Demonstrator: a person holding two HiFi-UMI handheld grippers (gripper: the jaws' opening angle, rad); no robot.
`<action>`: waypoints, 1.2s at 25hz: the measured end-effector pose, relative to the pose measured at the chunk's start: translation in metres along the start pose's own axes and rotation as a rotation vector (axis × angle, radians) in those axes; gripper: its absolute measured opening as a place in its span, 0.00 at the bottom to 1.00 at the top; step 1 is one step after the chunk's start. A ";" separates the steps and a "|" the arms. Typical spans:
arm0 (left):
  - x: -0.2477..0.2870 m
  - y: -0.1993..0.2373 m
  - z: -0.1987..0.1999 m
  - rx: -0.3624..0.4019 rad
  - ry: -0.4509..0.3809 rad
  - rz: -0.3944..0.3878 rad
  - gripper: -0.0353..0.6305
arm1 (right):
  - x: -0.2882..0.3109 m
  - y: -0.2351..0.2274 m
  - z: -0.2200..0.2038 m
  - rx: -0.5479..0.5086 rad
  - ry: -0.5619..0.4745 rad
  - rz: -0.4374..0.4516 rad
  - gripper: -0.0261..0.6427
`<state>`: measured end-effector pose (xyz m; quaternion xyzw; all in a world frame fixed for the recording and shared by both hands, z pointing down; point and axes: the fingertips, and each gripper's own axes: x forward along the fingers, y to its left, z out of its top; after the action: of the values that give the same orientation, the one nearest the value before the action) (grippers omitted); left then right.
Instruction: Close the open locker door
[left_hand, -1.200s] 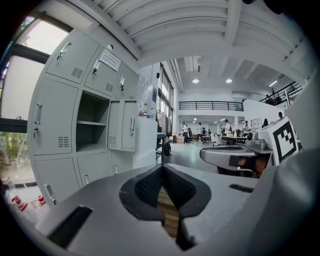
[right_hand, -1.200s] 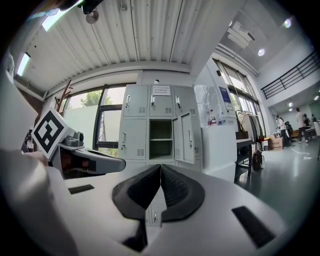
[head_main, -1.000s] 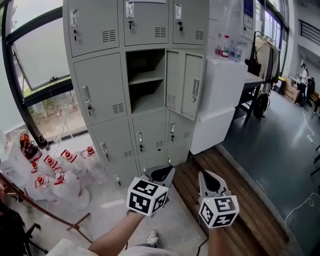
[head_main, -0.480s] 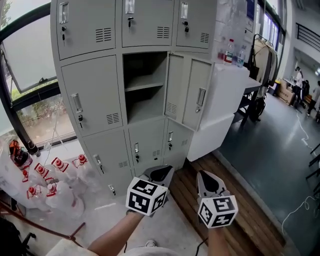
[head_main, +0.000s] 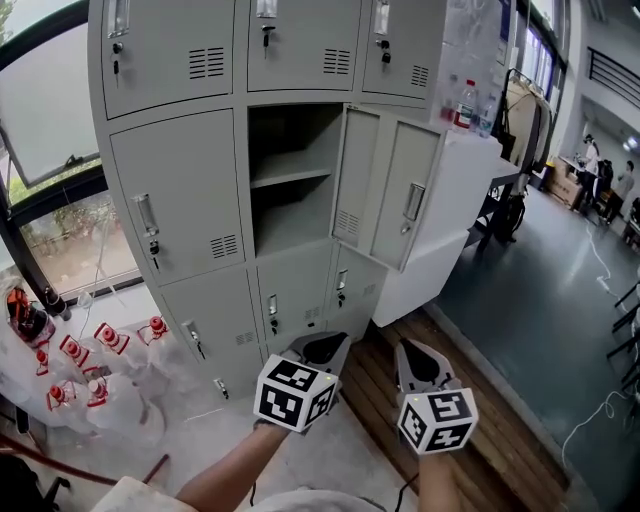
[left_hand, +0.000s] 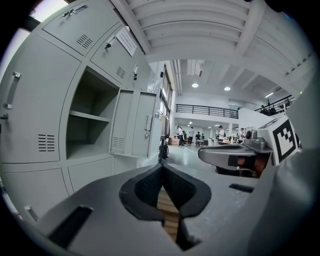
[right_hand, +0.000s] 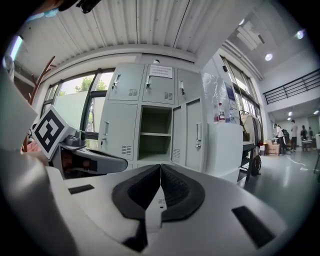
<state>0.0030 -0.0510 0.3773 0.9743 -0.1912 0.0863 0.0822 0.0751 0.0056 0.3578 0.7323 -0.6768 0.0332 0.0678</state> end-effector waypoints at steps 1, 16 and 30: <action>0.002 0.002 0.001 0.001 -0.002 -0.004 0.06 | 0.003 -0.001 0.002 -0.002 -0.002 -0.003 0.05; 0.037 0.036 0.004 0.012 -0.006 -0.005 0.06 | 0.054 -0.024 0.012 -0.014 -0.037 -0.010 0.05; 0.141 0.073 0.027 0.002 0.006 0.084 0.06 | 0.135 -0.115 0.026 0.003 -0.071 0.060 0.05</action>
<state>0.1075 -0.1732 0.3887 0.9652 -0.2317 0.0928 0.0781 0.1995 -0.1227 0.3447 0.7123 -0.7006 0.0101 0.0415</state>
